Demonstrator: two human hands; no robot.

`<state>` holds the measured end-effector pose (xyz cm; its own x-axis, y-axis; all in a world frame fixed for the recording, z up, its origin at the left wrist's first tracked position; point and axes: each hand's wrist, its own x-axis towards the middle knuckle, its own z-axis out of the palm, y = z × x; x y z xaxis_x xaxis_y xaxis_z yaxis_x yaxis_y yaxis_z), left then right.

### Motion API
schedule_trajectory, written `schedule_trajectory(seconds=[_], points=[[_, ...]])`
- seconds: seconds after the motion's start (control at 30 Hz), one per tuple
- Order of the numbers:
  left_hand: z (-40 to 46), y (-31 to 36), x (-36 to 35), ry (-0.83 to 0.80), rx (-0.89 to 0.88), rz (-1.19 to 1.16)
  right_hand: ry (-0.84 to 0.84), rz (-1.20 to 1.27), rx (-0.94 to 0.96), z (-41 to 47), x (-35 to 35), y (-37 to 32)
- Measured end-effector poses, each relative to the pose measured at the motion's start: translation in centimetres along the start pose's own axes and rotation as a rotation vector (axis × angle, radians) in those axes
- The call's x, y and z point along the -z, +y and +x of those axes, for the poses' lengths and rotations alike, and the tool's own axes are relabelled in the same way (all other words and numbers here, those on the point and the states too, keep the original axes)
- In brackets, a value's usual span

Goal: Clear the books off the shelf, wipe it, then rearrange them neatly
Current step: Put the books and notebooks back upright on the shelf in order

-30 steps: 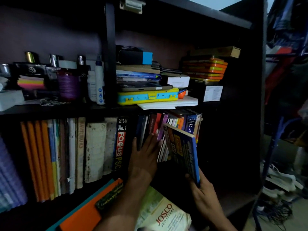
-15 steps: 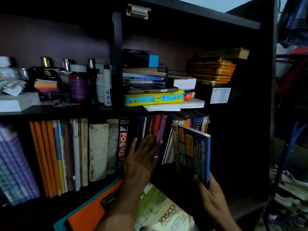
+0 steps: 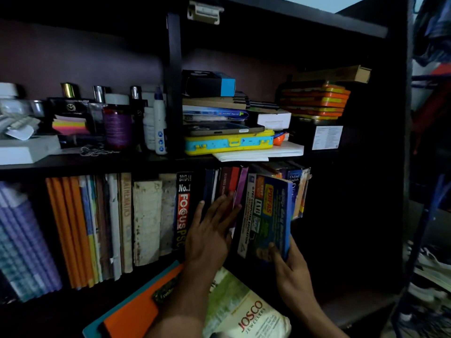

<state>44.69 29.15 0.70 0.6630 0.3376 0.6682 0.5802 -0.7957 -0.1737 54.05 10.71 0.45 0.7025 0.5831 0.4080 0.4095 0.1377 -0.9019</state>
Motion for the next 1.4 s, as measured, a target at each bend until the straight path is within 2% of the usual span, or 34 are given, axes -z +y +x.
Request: schedule_trajectory(seconds=[0.1, 0.37, 0.7, 0.8, 0.9, 1.07, 1.23, 1.33, 1.4], points=[[0.0, 0.0, 0.0, 0.018, 0.004, -0.01, -0.016, -0.023, 0.004, 0.6, -0.6, 0.1], [0.0, -0.1, -0.6, 0.032, -0.015, 0.022, 0.083, -0.02, 0.016, 0.6, -1.3, 0.5], [0.2, 0.3, -0.2, -0.066, 0.003, 0.085, -0.073, -0.201, 0.07, 5.6, -5.5, -0.3], [0.3, 0.3, -0.3, -0.02, 0.006, 0.068, -0.069, -0.325, 0.106, 6.2, -6.3, -0.4], [0.2, 0.3, -0.4, 0.023, 0.001, 0.035, -0.076, -0.402, 0.043, 6.0, -6.3, 0.2], [0.3, 0.3, 0.2, -0.04, 0.021, 0.045, -0.153, -0.253, 0.112, 5.0, -4.6, 2.2], [0.3, 0.5, 0.6, -0.071, 0.008, 0.053, -0.025, -0.397, 0.33, 5.0, -4.4, 3.6], [0.6, 0.9, 1.5, -0.204, 0.016, 0.081, -0.028, -0.402, 0.298, 5.8, -4.9, 4.6], [0.6, 1.0, 1.8, -0.21, 0.028, 0.084, -0.034, -0.437, 0.249, 6.5, -4.9, 4.8]])
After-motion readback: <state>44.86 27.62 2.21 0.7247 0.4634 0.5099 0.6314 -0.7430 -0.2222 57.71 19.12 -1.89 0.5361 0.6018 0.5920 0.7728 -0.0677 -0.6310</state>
